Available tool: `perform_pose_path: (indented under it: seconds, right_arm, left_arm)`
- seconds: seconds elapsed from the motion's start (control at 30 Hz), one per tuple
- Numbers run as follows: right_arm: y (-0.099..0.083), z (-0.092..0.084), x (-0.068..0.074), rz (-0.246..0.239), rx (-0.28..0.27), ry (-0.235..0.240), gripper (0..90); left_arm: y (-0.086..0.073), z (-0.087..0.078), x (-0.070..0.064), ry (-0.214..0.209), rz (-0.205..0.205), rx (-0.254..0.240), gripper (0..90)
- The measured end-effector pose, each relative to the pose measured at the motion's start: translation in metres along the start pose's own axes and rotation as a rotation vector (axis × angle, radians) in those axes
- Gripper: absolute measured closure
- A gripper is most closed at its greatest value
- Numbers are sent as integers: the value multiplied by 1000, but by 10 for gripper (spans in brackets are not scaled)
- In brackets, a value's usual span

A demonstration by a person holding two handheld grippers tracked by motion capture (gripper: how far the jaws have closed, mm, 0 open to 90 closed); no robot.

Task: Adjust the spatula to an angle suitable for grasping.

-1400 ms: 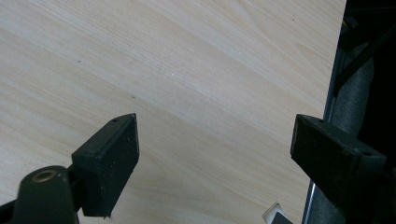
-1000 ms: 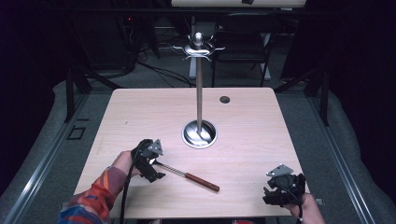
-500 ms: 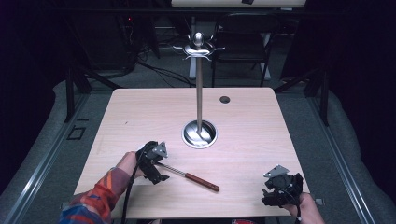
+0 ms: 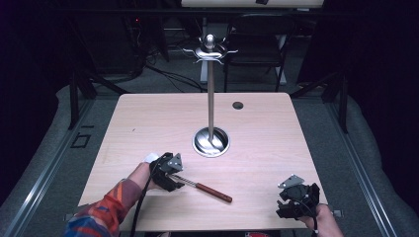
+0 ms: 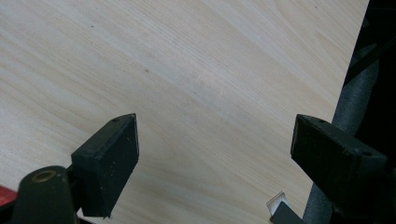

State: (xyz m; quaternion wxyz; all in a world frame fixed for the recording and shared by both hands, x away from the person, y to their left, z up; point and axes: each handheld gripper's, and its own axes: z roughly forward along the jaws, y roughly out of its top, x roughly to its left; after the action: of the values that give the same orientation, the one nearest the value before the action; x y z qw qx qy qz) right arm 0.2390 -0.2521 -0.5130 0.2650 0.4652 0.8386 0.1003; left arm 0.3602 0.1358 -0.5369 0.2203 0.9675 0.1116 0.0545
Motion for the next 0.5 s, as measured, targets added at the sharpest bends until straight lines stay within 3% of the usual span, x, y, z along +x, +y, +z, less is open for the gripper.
perform_pose_path:
  seconds: [0.07, 0.37, 0.5]
  right_arm:
    - [0, 0, 0, 0, 1, 0, 149]
    - [0, 0, 0, -2, 3, 4, 149]
    - [0, 1, 0, 1, -2, 3, 149]
  left_arm:
    - [1, 1, 1, 6, 32, 2, 523]
    - [1, 9, 7, -8, 23, 19, 619]
    - [1, 10, 7, 12, 31, 25, 642]
